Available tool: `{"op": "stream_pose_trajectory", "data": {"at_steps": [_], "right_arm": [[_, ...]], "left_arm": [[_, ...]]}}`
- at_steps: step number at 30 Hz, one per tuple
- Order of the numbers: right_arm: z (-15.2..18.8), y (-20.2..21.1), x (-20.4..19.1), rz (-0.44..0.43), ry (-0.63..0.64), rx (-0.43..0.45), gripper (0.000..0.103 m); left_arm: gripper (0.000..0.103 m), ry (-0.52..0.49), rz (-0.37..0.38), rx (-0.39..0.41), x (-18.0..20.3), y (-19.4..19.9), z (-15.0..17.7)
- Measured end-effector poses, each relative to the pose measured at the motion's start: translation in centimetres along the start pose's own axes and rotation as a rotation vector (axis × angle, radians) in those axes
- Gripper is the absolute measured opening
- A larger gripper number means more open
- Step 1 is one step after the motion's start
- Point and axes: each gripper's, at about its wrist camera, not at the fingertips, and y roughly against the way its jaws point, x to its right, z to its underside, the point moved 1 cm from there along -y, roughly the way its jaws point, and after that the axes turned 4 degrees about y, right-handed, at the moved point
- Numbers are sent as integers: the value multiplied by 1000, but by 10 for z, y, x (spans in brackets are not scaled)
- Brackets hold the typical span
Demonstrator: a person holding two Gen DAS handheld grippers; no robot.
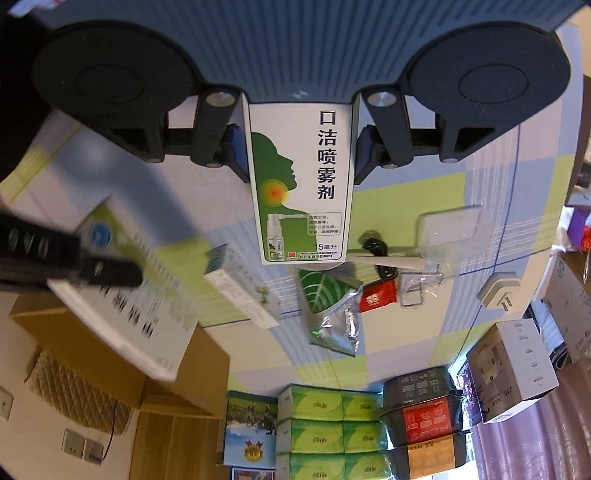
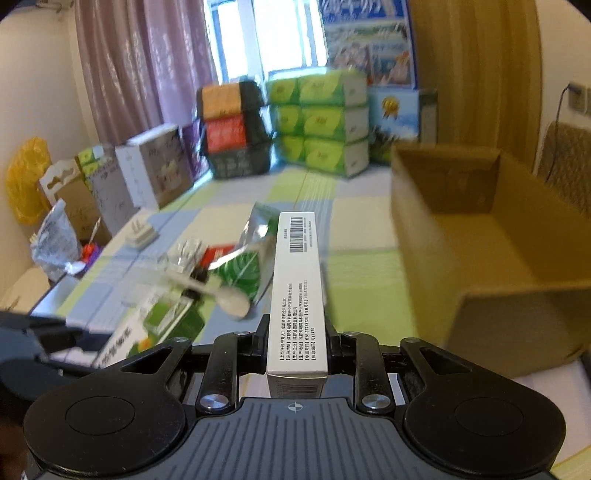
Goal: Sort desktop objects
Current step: 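Carry both held boxes up and over to the open cardboard box, then open both tools to drop the boxes into the cardboard box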
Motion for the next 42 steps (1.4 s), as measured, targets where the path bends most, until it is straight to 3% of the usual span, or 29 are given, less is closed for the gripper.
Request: {"op": "stream_pose_trajectory", "data": {"at_steps": [7,12,18,23,33,42], "right_arm": [[-36,52,50,53,-3,90,22],[-55,76,106,137,-6,123,22],[-67,74,171,211,-51,101,22],[-71,58,204,233,-72,73,22],[-57,17,234,233,-105,0,22],[-45,-1,237,229,-108,-41,22]], "left_arm": [[50,0,55,40,44,27,-30],[50,-22,111,82,100,33,-71],[50,-39,206,107,170,13,-121],[50,-49,245,83,207,-23,-146],[51,-72,261,19,227,-86,-151],[52,-57,247,76,214,-69,-160]]}}
